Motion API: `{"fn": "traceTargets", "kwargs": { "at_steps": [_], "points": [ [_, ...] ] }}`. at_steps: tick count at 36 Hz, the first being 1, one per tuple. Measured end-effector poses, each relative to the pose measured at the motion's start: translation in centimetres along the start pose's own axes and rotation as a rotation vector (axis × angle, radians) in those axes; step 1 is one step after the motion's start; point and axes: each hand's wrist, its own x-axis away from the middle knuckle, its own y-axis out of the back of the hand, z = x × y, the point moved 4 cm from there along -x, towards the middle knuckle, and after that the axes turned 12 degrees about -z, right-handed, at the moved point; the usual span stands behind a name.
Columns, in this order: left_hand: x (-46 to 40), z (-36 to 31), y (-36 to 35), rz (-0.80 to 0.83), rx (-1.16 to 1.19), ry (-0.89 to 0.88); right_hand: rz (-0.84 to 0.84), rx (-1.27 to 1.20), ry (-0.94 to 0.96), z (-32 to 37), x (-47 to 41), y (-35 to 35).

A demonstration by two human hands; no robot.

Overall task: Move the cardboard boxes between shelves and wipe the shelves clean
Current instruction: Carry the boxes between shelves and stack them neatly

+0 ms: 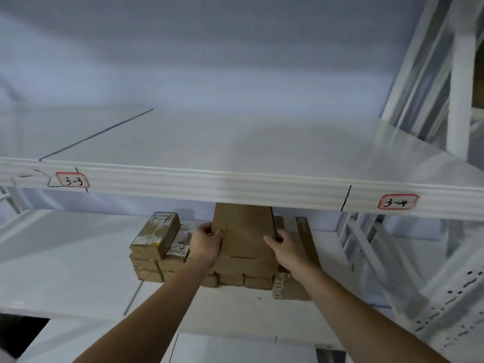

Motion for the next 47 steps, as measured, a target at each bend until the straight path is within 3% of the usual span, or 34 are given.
{"fn": "traceTargets", "kwargs": {
  "at_steps": [9,14,21,31,33,39,43,47],
  "points": [
    [-1.9,1.8,-1.0,0.048,-0.131,-0.081,-0.030,-0.001,0.015,-4.5,-3.4,-2.2],
    [-2.1,2.8,-1.6,0.086,-0.157,-0.076,-0.085,0.131,-0.008,-0.4,0.3,-0.9],
    [-2.0,3.4,-2.2,0.186,-0.228,-0.079,-0.091,0.225,-0.006,-0.4,0.6,-1.3],
    [-2.6,2.7,-0.9,0.213,-0.277,-0.110,-0.105,0.201,0.038,-0.3,0.8,-1.4],
    [-2.7,1.7,-0.3,0.192,-0.365,-0.210,-0.129,0.199,0.077,0.1,1.0,-0.8],
    [-0.7,-3.3,0.3,0.189,-0.602,-0.755,-0.175,0.319,0.235,0.4,2.0,2.7],
    [1.4,-5.3,-1.0,0.313,-0.650,-1.028,-0.131,0.455,0.286,0.1,3.5,6.3],
    [5.2,-6.4,-2.2,0.410,-0.784,-1.150,-0.109,0.577,0.322,-0.4,5.9,10.2]
  ]
}}
